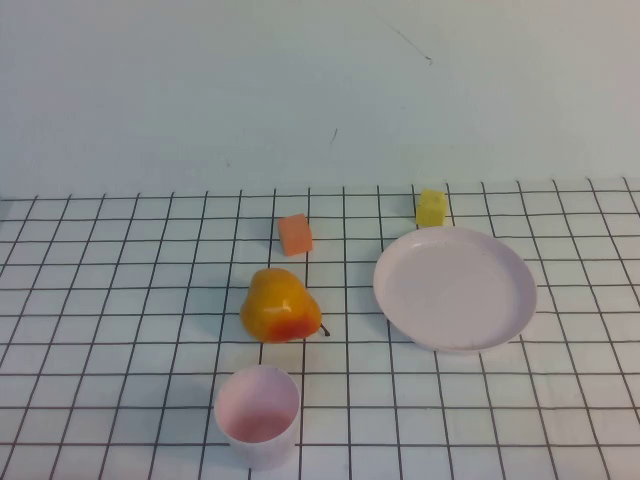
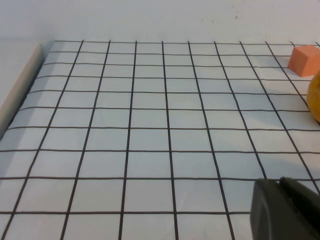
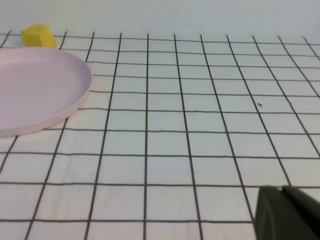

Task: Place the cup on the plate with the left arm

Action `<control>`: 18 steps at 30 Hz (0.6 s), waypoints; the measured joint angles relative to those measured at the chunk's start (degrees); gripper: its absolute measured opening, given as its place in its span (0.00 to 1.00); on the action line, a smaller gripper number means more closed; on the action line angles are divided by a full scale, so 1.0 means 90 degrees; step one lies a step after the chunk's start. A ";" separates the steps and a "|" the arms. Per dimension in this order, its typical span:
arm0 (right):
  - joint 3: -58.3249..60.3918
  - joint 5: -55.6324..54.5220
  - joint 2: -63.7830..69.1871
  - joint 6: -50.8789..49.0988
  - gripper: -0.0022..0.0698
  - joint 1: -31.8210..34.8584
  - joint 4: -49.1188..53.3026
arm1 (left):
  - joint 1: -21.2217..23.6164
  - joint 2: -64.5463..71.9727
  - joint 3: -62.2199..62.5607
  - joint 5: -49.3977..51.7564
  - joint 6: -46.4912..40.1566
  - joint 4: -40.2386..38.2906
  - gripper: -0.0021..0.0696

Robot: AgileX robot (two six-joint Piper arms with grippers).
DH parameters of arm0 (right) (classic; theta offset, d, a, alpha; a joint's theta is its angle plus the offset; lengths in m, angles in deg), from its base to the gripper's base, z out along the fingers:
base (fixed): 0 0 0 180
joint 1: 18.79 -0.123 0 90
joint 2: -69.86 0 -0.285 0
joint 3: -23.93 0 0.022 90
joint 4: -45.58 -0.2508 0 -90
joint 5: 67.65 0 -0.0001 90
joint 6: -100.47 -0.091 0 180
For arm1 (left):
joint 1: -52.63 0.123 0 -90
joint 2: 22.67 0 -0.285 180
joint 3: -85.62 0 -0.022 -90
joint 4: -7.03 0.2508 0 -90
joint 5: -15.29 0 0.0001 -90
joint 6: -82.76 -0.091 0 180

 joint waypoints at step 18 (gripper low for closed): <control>0.0000 0.0000 0.0000 0.0000 0.03 -0.0186 0.0023 | 0.0000 0.0000 0.0000 0.0000 0.0000 0.0000 0.03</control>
